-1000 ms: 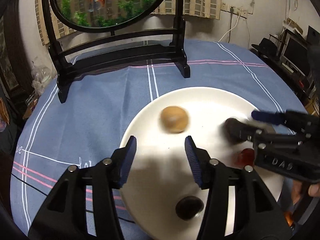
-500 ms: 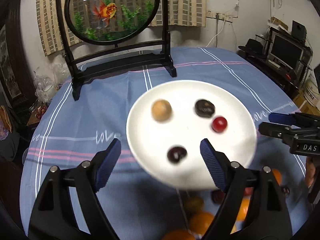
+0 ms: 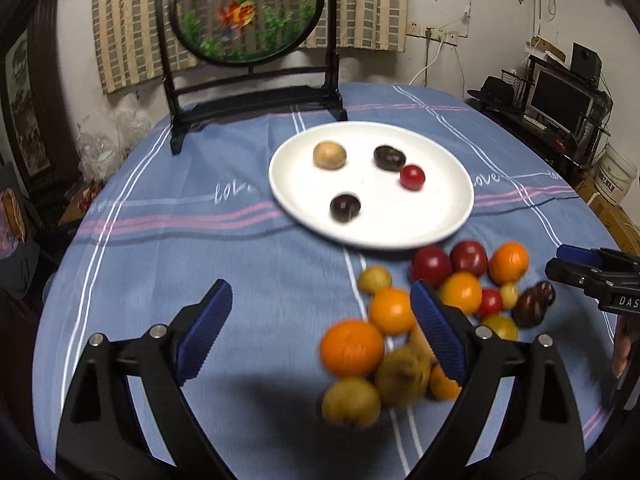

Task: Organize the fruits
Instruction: 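Move the left tool to the yellow potato and grasp it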

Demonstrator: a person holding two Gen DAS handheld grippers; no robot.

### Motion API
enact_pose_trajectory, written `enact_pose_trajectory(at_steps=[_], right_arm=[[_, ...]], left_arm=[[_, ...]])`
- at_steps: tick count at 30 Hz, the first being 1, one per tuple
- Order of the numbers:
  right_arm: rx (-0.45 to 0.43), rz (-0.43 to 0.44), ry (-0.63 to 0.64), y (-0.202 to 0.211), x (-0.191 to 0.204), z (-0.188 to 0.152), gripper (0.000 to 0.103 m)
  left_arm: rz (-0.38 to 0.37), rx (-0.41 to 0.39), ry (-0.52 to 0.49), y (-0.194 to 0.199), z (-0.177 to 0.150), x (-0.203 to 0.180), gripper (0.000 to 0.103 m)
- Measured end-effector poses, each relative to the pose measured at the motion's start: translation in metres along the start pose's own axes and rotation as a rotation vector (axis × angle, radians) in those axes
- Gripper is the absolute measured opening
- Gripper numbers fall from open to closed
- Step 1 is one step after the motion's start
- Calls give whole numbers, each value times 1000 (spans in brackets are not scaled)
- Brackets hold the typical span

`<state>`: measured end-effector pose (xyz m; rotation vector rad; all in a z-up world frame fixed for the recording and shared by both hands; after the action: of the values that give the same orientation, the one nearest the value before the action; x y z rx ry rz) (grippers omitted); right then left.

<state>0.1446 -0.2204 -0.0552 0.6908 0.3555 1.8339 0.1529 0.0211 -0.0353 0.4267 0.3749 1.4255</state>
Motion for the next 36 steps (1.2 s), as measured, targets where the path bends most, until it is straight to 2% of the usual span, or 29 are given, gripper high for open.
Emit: enact_pose_trajectory(at_steps=[6, 13, 29, 36], right_arm=[[27, -1, 9, 10, 2, -26, 64], [40, 7, -2, 14, 3, -41, 64], [63, 87, -128, 10, -5, -53, 65], [45, 97, -121, 11, -3, -53, 65]], left_arm=[[2, 26, 29, 16, -26, 2, 93], [12, 58, 75, 21, -49, 5, 94], [-5, 106, 72, 18, -76, 3, 94], [-3, 147, 79, 11, -82, 3, 94]])
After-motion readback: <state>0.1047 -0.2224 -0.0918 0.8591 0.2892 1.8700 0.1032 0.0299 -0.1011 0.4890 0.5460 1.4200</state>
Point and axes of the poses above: each gripper's, at about its wrist camera, not at the fingertips, and y roughly against the way its jaws point, x to its left, z to its top, the point moved 7 cm from there along -y, roughly the way its jaws point, and after that the axes turned 14 degrees about -x, right-handed, at the moved point
